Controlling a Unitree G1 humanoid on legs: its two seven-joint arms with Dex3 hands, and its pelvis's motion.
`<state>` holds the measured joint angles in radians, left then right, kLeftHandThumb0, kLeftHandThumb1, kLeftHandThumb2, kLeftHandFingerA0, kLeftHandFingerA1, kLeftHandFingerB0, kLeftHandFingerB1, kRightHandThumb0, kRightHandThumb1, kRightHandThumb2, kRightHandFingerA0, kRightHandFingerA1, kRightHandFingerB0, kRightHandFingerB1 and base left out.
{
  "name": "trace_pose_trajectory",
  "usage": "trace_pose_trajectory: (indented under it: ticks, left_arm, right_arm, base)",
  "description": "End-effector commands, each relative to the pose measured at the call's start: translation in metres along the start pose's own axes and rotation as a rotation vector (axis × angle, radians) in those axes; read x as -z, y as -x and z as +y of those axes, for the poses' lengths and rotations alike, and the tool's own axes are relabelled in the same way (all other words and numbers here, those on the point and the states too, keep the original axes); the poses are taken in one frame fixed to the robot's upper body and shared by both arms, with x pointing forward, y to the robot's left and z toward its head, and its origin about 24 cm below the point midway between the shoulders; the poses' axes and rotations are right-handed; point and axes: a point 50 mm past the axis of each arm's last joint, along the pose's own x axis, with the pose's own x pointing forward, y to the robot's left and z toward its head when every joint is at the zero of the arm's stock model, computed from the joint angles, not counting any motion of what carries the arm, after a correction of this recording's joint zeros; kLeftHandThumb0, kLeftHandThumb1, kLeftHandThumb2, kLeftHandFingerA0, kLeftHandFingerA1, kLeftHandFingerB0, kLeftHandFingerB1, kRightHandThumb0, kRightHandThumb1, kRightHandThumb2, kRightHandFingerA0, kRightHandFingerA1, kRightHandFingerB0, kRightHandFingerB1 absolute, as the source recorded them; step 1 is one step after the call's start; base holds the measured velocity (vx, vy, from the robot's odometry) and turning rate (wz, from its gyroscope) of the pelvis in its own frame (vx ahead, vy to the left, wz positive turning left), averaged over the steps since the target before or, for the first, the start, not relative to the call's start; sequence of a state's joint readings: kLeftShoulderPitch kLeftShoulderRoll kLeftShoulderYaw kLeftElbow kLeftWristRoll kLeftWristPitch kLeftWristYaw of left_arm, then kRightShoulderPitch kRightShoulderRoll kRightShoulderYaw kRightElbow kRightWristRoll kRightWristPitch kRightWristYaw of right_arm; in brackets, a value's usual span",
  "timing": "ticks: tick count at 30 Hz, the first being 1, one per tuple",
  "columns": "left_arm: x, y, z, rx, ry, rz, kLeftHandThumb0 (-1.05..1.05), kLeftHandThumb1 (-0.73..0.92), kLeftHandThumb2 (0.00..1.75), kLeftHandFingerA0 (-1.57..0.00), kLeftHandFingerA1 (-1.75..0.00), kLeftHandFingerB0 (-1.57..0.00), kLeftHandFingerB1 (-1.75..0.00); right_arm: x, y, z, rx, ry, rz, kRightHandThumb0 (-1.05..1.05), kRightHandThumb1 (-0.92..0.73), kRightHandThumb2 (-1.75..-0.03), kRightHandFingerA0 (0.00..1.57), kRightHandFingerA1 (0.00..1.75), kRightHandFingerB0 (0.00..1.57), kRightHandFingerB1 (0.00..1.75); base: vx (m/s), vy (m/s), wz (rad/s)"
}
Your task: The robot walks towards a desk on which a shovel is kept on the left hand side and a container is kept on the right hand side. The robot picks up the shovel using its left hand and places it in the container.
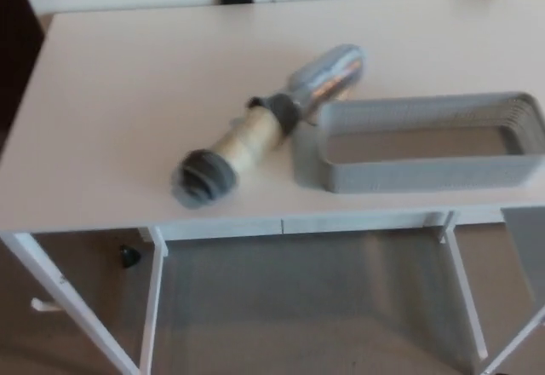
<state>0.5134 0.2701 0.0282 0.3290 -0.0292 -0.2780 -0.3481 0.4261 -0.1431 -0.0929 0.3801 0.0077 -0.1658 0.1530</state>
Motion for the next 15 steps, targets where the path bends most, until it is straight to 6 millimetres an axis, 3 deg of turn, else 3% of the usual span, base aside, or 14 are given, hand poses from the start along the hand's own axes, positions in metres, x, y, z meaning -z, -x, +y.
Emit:
trace_pose_trajectory:
  ticks: [1, 4, 9, 10, 11, 12, 15]
  left_arm:
    - [-0.022, 0.001, -0.011, 0.032, -0.133, -0.14, -0.67, 0.57, 0.83, -0.3, -0.43, -0.2, -0.39]
    - [-0.021, 0.006, -0.016, 0.048, -0.135, -0.146, -0.66, 0.58, 0.83, -0.28, -0.43, -0.17, -0.39]
    - [-0.015, 0.005, -0.012, 0.031, -0.123, -0.106, -0.68, 0.58, 0.84, -0.28, -0.43, -0.18, -0.39]
    - [-0.015, 0.004, -0.009, 0.02, -0.113, -0.102, -0.65, 0.68, 0.61, -0.36, -0.33, -0.24, -0.29]
    - [-0.015, 0.003, -0.008, 0.015, -0.107, -0.102, -0.65, 0.68, 0.61, -0.36, -0.33, -0.24, -0.29]
    - [-0.015, 0.001, -0.006, 0.01, -0.1, -0.104, -0.68, 0.61, 0.86, -0.28, -0.44, -0.18, -0.4]
    - [-0.014, 0.0, -0.001, -0.005, -0.075, -0.111, -0.7, 0.67, 0.91, -0.28, -0.44, -0.17, -0.4]
  right_arm:
    - [-0.008, -0.005, -0.008, 0.02, 0.042, -0.025, -0.41, -0.7, -0.61, 0.52, 0.51, 0.36, 0.43]
    - [-0.004, -0.001, -0.007, 0.015, 0.044, -0.015, -0.4, -0.71, -0.6, 0.51, 0.52, 0.36, 0.43]
    - [-0.004, -0.001, -0.007, 0.013, 0.037, -0.016, -0.4, -0.7, -0.6, 0.51, 0.52, 0.35, 0.42]
    - [-0.005, -0.002, -0.007, 0.016, 0.04, -0.018, -0.39, -0.7, -0.6, 0.52, 0.51, 0.36, 0.42]
    - [-0.005, -0.002, -0.007, 0.018, 0.04, -0.019, -0.4, -0.7, -0.61, 0.52, 0.52, 0.36, 0.42]
    - [-0.006, -0.003, -0.008, 0.02, 0.042, -0.018, -0.4, -0.7, -0.61, 0.53, 0.52, 0.36, 0.42]
    - [-0.005, -0.002, -0.007, 0.02, 0.049, -0.02, -0.4, -0.71, -0.61, 0.52, 0.52, 0.38, 0.43]
  base:
    - [-0.1, -0.575, -0.35]
    - [-0.07, -0.438, 0.26]
    - [0.02, -0.186, 0.05]
    - [0.03, -0.137, -0.05]
    - [0.03, -0.078, -0.09]
    - [0.0, -0.016, -0.11]
    - [0.0, 0.0, 0.0]
